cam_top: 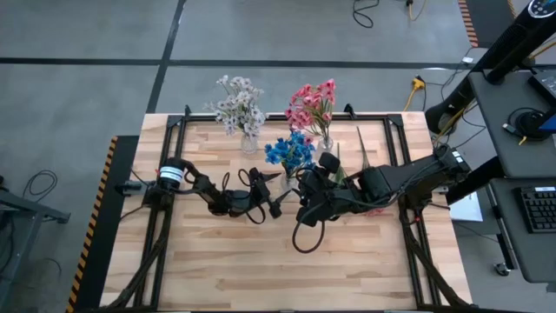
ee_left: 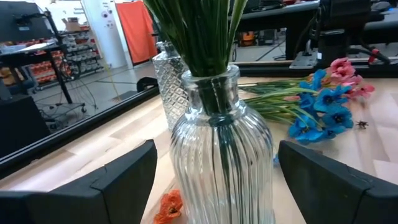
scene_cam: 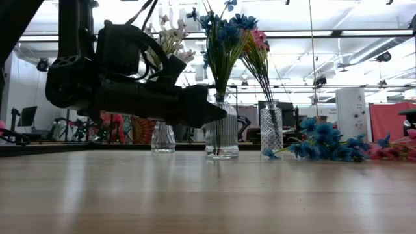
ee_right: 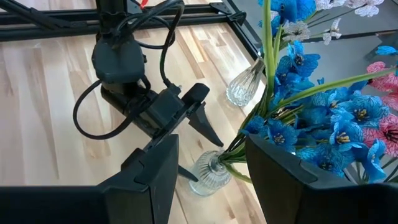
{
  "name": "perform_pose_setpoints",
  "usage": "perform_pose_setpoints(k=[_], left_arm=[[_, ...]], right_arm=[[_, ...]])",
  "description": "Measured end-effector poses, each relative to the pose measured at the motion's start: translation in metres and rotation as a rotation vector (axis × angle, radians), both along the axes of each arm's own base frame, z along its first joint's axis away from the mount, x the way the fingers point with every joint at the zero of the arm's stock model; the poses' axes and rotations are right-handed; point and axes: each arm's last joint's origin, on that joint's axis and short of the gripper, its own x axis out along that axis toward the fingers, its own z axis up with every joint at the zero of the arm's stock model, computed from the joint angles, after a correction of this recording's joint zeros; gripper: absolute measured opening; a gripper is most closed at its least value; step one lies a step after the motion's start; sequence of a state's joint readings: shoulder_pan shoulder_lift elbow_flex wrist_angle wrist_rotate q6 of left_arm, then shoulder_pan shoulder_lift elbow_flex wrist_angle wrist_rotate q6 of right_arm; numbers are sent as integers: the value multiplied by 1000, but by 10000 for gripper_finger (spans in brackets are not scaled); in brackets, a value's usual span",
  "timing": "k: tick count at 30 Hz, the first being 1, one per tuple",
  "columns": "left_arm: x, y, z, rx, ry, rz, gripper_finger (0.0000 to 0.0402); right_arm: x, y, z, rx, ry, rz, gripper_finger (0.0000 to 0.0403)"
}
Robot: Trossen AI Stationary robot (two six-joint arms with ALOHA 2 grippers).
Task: Sort flowers into vase by color
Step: Adjust the middle blue flowers, then put the blue flowers into the middle transparent vase
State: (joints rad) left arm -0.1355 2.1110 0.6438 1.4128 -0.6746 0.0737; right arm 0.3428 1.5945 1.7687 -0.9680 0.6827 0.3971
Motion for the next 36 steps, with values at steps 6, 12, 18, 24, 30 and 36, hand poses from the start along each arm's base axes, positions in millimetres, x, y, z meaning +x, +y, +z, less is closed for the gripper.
perform_pose_setpoints(k=[6, 12, 18, 24, 30, 36], left_arm=[[-6, -5, 5, 29, 10, 5, 316], [-24, -13, 19, 11, -17, -30, 316], [-56, -21, 39, -31, -68, -77, 316], [-76, -26, 55, -41, -81, -113, 316], [-79, -33, 59, -37, -25, -144, 316], [-78, -42, 68, -24, -31, -178, 316]], right_arm=[[-1, 0, 2, 3, -4, 1, 178], [-13, -2, 10, 53, 1, 24, 178], [-38, -2, 17, 199, 57, 28, 178], [-68, 4, 12, 331, 220, -63, 178], [-89, 14, 1, 350, 327, -194, 178], [-93, 20, -13, 375, 377, -236, 178]])
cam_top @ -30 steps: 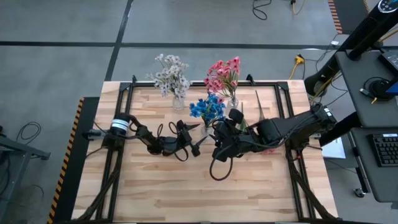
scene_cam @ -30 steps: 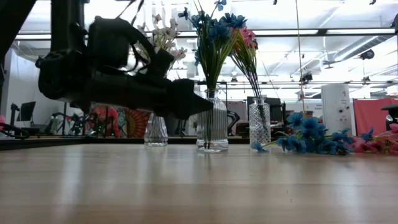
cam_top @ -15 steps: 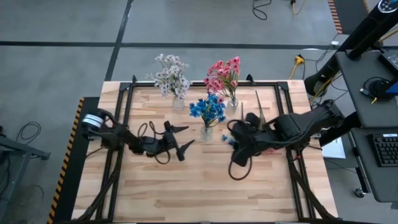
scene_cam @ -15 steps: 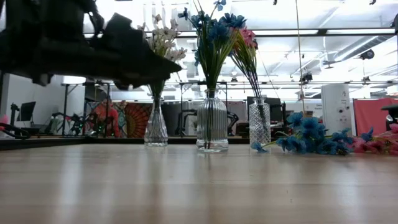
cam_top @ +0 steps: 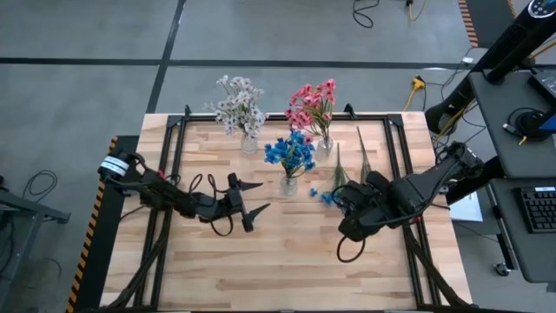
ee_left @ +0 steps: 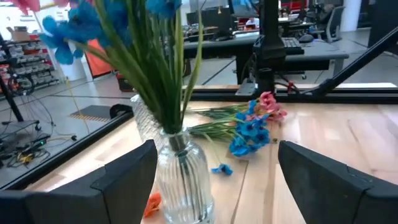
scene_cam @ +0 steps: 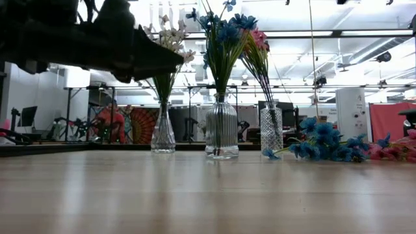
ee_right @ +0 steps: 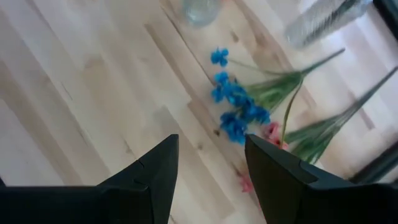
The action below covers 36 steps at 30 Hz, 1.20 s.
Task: Sort flowers into vase by color
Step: Put the blue flowers into the middle transparent vase
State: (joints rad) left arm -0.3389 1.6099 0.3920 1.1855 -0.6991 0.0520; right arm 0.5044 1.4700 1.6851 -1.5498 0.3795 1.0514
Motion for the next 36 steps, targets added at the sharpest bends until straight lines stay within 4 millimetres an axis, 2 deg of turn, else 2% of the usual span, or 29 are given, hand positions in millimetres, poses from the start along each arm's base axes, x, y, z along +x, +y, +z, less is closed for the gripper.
perform_pose_setpoints(k=[8, 16, 20, 27, 36], left_arm=[[0, -6, 11, 62, 8, -24, 316], [0, -6, 14, 142, 29, -23, 316], [1, -6, 16, 152, 24, -20, 316], [5, -7, 21, 185, 20, -16, 316], [10, -8, 24, 229, 26, -12, 316]], right_arm=[[-9, -10, -22, 10, 65, -25, 183], [-17, -30, -49, 36, 16, -81, 224], [-18, -47, -70, 33, 28, -159, 233], [-15, -74, -113, 26, 131, -242, 224], [-9, -132, -146, 17, 95, -411, 220]])
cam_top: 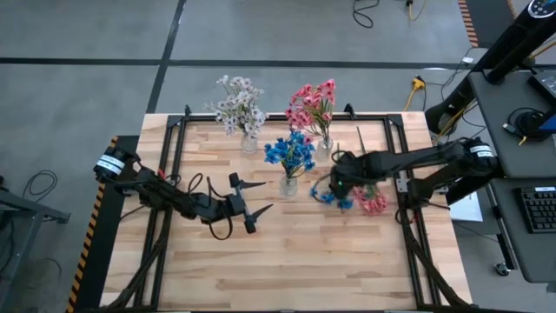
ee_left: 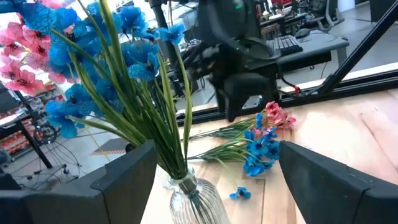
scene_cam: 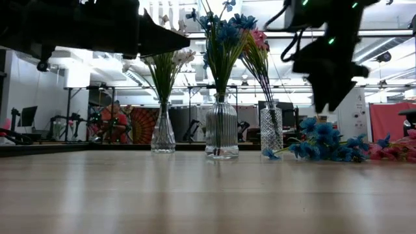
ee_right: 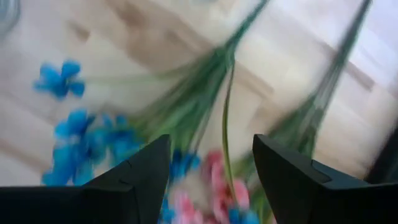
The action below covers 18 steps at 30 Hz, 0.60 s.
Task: Sort flowers into vase by color
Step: Put the blue flowers into the middle transparent vase
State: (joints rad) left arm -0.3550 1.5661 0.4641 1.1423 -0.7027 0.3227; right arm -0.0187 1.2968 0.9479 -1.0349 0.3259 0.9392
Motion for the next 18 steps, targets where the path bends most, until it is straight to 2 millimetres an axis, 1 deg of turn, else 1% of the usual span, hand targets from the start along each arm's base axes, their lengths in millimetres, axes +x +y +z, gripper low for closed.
perform_pose_setpoints(k=[5, 8, 11, 14, 18], left_arm=[[0, 2, -1, 10, 13, 57, 316], [-1, 2, -2, 15, 24, 61, 316], [-1, 2, -4, 11, 36, 60, 316], [-1, 2, -6, 9, 57, 70, 316], [-1, 3, -9, 3, 74, 85, 316]], right_arm=[[4, -27, -11, -30, -70, -47, 230], [5, -38, -21, -49, -78, -81, 238], [4, -44, -32, -107, -76, -130, 244], [3, -48, -42, -110, -78, -164, 244], [5, -51, -48, -135, -123, -205, 241]])
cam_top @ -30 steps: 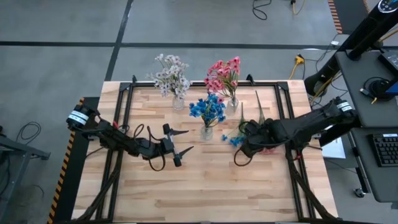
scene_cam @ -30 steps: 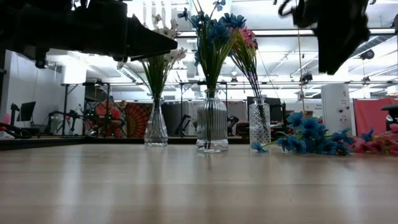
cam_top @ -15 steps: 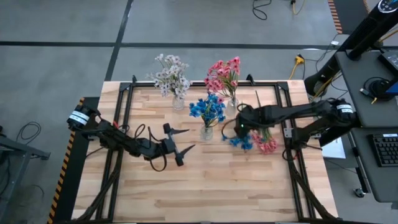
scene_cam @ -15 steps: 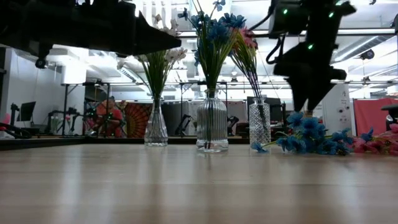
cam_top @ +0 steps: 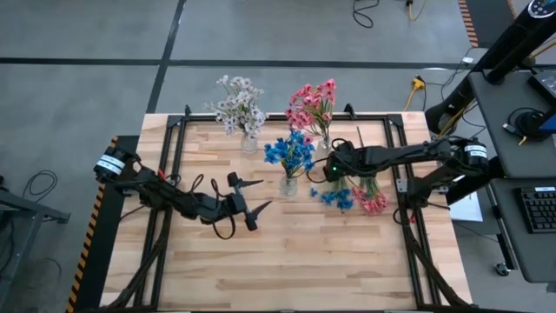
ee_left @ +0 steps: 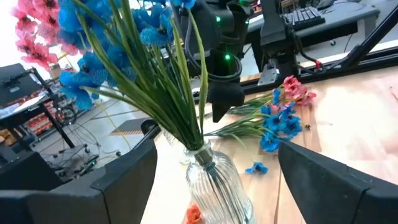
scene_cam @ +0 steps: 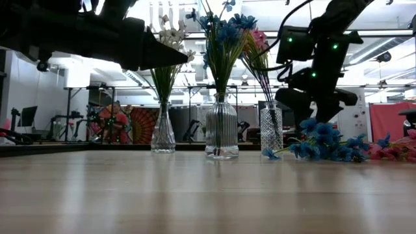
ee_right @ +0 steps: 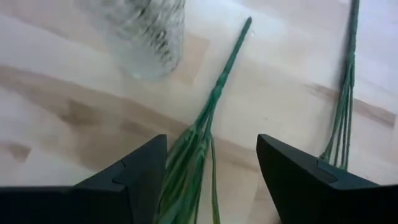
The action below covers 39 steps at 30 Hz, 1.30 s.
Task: Sort flowers into vase by color
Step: Put the blue flowers into the middle transparent vase
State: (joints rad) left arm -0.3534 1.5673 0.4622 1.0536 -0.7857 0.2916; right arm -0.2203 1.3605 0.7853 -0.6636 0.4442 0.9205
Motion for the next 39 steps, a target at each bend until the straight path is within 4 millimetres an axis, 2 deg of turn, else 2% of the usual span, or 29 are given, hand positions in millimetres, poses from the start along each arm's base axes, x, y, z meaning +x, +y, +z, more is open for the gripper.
perform_pose_setpoints(k=[6, 15, 20, 39], left_arm=[[0, 0, -1, -13, 6, 2, 316], [0, 0, -3, -10, 20, 2, 316], [0, 0, -3, -10, 22, 2, 316], [0, 0, -4, -18, 30, 3, 316]], right_arm=[[5, -5, -3, -38, -38, -40, 240], [13, -7, -35, -10, 62, -72, 231], [15, -7, -47, 7, 95, -90, 214], [15, -2, -45, 65, 56, -130, 31]])
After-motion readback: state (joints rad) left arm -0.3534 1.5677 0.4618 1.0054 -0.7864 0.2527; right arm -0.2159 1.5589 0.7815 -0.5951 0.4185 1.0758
